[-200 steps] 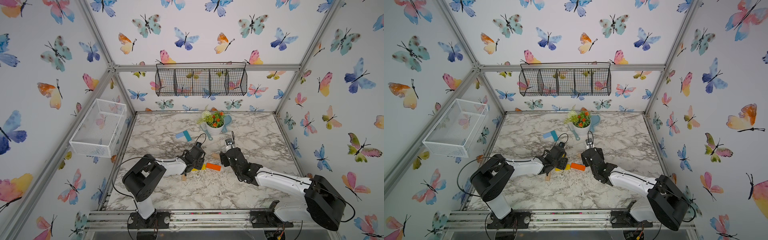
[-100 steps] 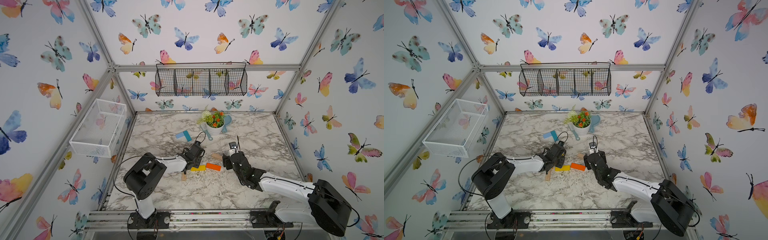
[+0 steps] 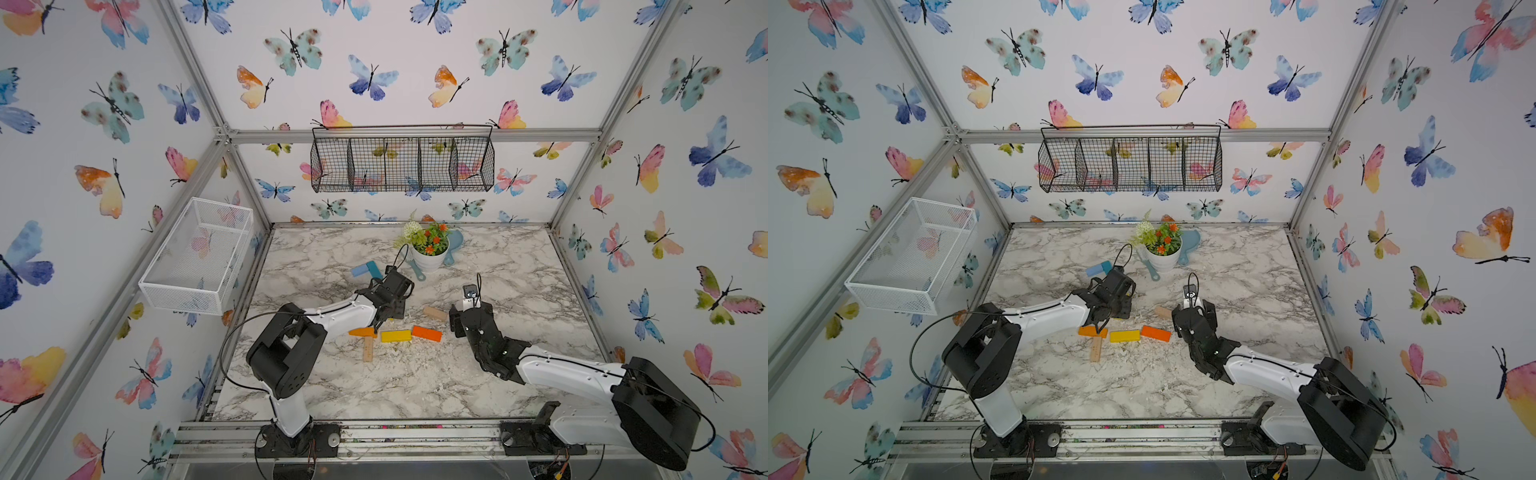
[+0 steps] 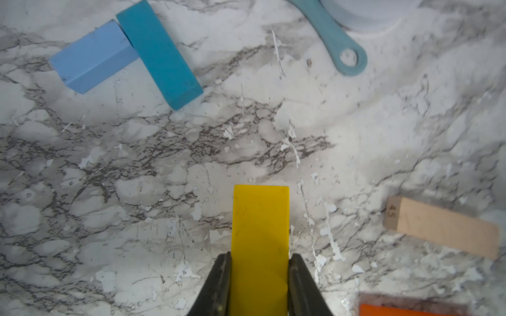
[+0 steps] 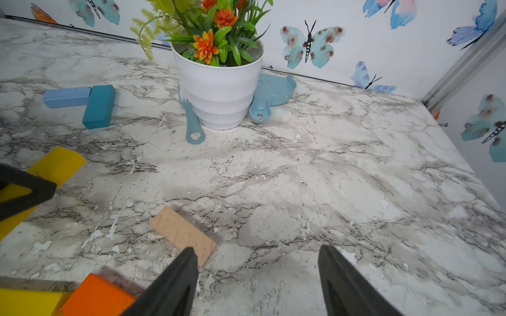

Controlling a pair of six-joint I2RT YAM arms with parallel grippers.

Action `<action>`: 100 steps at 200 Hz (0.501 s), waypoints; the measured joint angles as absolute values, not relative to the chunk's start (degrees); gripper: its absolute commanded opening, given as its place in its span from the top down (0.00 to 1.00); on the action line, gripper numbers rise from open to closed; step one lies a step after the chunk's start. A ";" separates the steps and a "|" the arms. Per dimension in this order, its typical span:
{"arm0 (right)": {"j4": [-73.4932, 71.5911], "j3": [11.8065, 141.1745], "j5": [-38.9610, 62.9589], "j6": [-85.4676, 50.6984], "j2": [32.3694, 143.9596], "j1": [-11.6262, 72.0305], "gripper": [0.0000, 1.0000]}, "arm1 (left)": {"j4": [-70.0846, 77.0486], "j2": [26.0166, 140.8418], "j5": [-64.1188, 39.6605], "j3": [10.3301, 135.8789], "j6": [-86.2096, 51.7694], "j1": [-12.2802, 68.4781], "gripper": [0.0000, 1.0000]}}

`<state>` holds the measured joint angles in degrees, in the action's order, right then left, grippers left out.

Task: Assemble a giraffe with building blocks
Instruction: Pick up the building block from the center of the board, then assemble the building block at the center of the board.

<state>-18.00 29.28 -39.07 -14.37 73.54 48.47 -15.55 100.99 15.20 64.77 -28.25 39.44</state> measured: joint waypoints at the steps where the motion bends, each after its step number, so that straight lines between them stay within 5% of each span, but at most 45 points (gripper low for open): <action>1: -18.02 29.28 -39.11 -14.37 73.54 48.47 0.26 | -15.73 100.99 15.18 65.01 -28.75 39.33 0.87; 100: -18.09 29.28 -40.34 -14.41 74.02 48.47 0.26 | -18.72 102.69 11.70 69.52 -50.06 35.18 0.91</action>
